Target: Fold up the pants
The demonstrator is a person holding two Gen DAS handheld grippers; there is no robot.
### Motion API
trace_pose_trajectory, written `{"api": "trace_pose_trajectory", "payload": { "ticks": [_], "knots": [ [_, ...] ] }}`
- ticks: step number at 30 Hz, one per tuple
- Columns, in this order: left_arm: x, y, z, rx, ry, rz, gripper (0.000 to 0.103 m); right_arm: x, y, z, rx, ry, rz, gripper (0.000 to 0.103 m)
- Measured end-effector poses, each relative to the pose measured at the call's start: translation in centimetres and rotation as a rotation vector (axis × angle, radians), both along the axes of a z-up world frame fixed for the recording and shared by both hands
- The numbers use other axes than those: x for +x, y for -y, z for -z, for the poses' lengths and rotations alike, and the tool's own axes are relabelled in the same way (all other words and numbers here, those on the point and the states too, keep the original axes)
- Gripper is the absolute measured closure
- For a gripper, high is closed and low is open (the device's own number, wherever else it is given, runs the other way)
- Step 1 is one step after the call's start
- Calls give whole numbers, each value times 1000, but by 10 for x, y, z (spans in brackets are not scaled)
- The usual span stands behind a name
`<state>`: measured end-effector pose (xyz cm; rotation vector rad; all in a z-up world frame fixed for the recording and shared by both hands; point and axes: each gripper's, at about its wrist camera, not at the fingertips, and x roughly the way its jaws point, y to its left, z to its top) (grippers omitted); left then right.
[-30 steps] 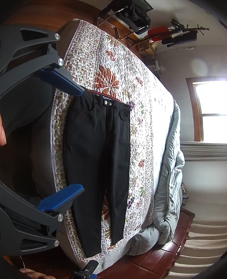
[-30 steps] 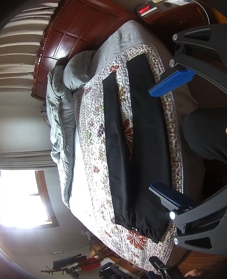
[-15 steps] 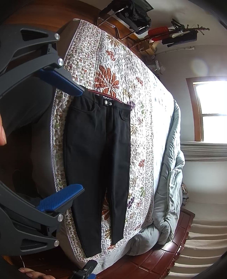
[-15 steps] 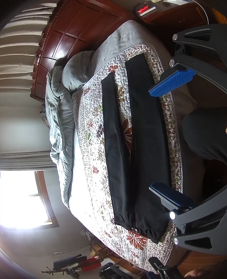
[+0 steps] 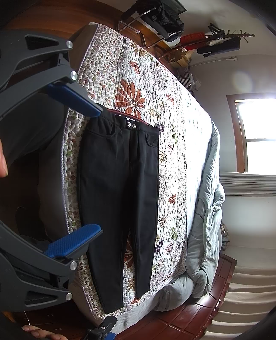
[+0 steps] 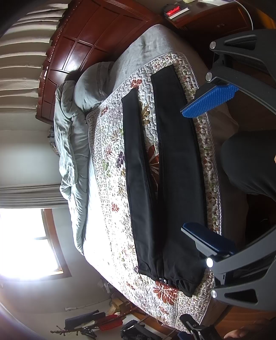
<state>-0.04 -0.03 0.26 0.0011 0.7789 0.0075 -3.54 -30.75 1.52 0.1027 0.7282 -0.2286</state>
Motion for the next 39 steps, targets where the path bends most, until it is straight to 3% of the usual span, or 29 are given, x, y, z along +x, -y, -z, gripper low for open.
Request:
{"api": "trace_pose_trajectory", "payload": {
  "ticks": [39],
  "knots": [
    [10, 3, 9, 13, -28, 9, 2, 6, 3, 0, -24, -1, 2, 4]
  ]
}}
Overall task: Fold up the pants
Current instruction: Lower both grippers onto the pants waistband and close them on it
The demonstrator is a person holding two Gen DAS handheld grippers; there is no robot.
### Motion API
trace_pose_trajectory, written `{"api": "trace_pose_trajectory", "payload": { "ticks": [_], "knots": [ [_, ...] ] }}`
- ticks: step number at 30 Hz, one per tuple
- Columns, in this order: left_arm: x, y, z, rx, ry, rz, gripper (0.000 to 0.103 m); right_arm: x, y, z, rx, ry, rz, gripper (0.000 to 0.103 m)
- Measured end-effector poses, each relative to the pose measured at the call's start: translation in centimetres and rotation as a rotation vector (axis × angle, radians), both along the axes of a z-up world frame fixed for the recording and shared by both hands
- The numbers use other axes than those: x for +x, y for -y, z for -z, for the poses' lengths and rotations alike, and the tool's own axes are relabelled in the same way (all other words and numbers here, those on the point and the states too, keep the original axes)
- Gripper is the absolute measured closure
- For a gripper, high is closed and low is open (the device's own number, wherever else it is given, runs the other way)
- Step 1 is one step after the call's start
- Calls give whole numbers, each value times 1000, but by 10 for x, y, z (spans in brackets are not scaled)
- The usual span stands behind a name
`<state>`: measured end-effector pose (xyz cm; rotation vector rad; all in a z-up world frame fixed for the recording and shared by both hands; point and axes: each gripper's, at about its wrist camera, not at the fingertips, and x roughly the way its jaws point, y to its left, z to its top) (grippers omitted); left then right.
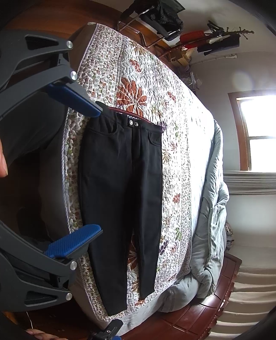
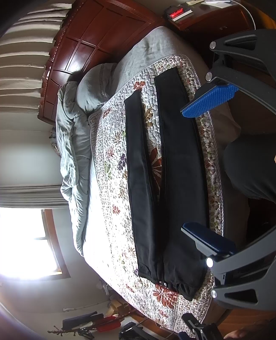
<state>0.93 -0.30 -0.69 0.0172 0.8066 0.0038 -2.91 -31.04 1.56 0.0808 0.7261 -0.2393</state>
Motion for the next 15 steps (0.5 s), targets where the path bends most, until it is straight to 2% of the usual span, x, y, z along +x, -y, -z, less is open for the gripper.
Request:
{"api": "trace_pose_trajectory", "payload": {
  "ticks": [5, 10, 13, 15],
  "knots": [
    [8, -2, 7, -20, -24, 18, 3, 7, -1, 4, -5, -12, -6, 4],
    [28, -13, 29, -59, -72, 92, 3, 17, -2, 8, -13, -4, -36, 4],
    [39, -28, 37, -117, -48, 166, 2, 24, -3, 12, 2, 80, -152, 4],
    [54, -45, 42, -160, -67, 200, 2, 35, -4, 16, -31, 76, -198, 4]
  ]
}}
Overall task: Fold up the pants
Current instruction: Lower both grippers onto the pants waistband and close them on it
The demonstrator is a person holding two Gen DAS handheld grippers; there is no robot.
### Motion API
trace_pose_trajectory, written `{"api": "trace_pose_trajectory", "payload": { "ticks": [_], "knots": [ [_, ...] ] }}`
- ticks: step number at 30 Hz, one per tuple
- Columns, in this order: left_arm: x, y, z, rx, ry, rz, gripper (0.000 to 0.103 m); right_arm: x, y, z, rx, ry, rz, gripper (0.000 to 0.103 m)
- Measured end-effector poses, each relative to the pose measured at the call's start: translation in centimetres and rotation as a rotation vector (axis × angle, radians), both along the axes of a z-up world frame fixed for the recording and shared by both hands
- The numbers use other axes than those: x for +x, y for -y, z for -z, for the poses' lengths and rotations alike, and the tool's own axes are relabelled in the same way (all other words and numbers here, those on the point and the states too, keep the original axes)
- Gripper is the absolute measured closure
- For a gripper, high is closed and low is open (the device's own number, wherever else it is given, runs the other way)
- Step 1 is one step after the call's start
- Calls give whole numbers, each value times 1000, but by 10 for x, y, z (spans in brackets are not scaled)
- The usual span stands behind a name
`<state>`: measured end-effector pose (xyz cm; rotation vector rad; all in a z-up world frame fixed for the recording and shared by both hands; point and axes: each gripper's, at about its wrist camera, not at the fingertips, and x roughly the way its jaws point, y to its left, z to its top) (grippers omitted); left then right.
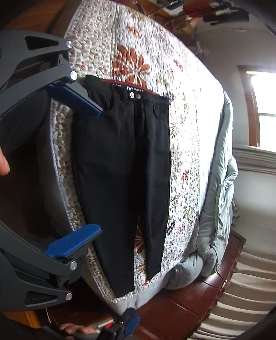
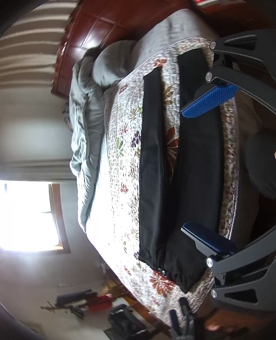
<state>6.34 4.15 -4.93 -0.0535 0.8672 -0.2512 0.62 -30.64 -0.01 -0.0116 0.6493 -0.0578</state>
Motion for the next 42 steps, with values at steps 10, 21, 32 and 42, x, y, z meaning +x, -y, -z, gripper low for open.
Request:
{"api": "trace_pose_trajectory", "payload": {
  "ticks": [10, 21, 32, 42],
  "knots": [
    [187, -111, 39, 15, -189, 24, 3, 94, 42, 29, -25, -122, -171, 4],
    [383, -179, 136, -227, -380, -20, 3, 238, 192, 93, 338, -442, -122, 4],
    [410, -150, 189, -171, -440, 52, 5, 329, 397, 113, 371, -557, 113, 4],
    [415, -172, 190, -125, -463, 17, 51, 378, 476, 188, 363, -664, 172, 4]
  ]
}}
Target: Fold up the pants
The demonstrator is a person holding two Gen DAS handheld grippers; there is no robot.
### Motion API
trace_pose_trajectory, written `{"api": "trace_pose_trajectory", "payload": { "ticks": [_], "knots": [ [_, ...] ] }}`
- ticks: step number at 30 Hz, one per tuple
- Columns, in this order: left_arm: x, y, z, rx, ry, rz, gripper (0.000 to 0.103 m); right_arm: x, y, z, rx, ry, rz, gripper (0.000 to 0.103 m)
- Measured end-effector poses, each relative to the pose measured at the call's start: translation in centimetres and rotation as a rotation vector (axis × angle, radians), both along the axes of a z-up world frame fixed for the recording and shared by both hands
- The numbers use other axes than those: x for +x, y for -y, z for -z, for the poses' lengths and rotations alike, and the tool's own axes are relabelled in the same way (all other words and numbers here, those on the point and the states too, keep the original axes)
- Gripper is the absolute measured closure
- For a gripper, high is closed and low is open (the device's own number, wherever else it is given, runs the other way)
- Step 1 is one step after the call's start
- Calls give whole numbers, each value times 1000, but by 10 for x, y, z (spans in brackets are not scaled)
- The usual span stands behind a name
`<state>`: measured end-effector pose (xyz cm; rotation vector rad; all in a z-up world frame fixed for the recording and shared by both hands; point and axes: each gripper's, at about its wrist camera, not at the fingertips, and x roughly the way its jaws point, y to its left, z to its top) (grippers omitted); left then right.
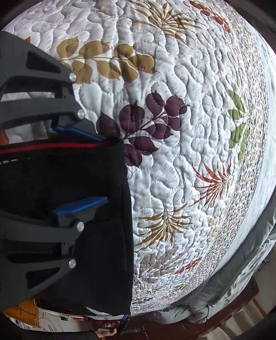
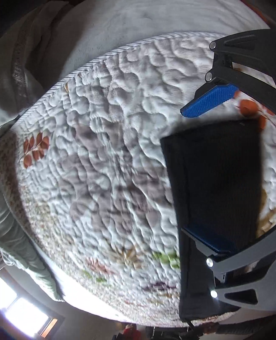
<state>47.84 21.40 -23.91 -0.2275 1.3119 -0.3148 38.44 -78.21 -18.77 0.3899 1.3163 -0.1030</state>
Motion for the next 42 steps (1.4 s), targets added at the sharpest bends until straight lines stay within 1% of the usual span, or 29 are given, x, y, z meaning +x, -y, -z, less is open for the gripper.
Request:
{"api": "trace_pose_trajectory", "payload": {
  "ticks": [2, 3, 4, 5, 6, 7, 8, 9, 10, 11, 12, 13, 16, 18, 20, 22, 24, 27, 28, 32, 34, 36, 38, 42],
  "knots": [
    [-1, 5, 1, 17, 1, 10, 48, 4, 6, 9, 42, 9, 5, 3],
    [-1, 9, 0, 39, 7, 19, 47, 4, 6, 10, 51, 14, -9, 3],
    [-2, 13, 0, 64, 12, 28, 49, 3, 4, 11, 52, 21, -27, 3],
    [-2, 15, -1, 82, 18, 33, 54, 2, 1, 10, 70, 34, -56, 4],
    [-2, 14, -1, 75, 18, 31, 66, 1, 0, 9, 90, 39, -72, 5],
    [-1, 12, -3, 61, 16, 21, 75, 0, 1, 7, 126, 46, -83, 14],
    [-2, 10, -5, 47, 15, 13, 79, -1, 2, 6, 133, 45, -82, 17],
    [-2, 10, -7, 41, 14, 12, 85, -3, 4, 4, 134, 45, -76, 27],
    [-3, 10, -8, 43, 16, 12, 89, -5, 6, 3, 129, 41, -73, 45],
    [-5, 12, -11, 49, 22, 12, 90, -8, 10, 0, 110, 34, -66, 56],
    [-6, 14, -14, 58, 29, 12, 90, -10, 14, -2, 99, 37, -58, 78],
    [-7, 16, -17, 63, 35, 12, 91, -14, 17, -7, 107, 43, -54, 94],
    [-10, 17, -28, 65, 54, -1, 91, -22, 12, -18, 93, 59, -81, 94],
    [-14, 16, -37, 70, 75, -10, 91, -26, 7, -29, 62, 70, -89, 94],
    [-18, 17, -47, 72, 99, -25, 91, -29, 6, -41, 18, 93, -75, 95],
    [-24, 18, -59, 71, 125, -32, 91, -33, 9, -51, -5, 114, -54, 95],
    [-35, 17, -76, 57, 171, -40, 92, -40, 8, -63, -25, 138, -50, 95],
    [-53, 20, -101, 45, 241, -49, 92, -58, 5, -86, -47, 199, -41, 95],
    [-60, 21, -109, 40, 266, -50, 92, -60, 1, -89, -53, 210, -35, 95],
    [-98, 26, -144, -5, 384, -53, 92, -94, -5, -112, -97, 310, 6, 96],
    [-123, 28, -158, -28, 434, -55, 92, -113, -7, -118, -110, 352, 33, 95],
    [-150, 29, -168, -52, 475, -51, 92, -134, -13, -120, -146, 390, 55, 96],
    [-179, 29, -174, -76, 511, -54, 92, -164, -17, -120, -188, 437, 95, 96],
    [-225, 20, -163, -117, 527, -76, 92, -220, -26, -108, -243, 507, 168, 95]
  ]
}}
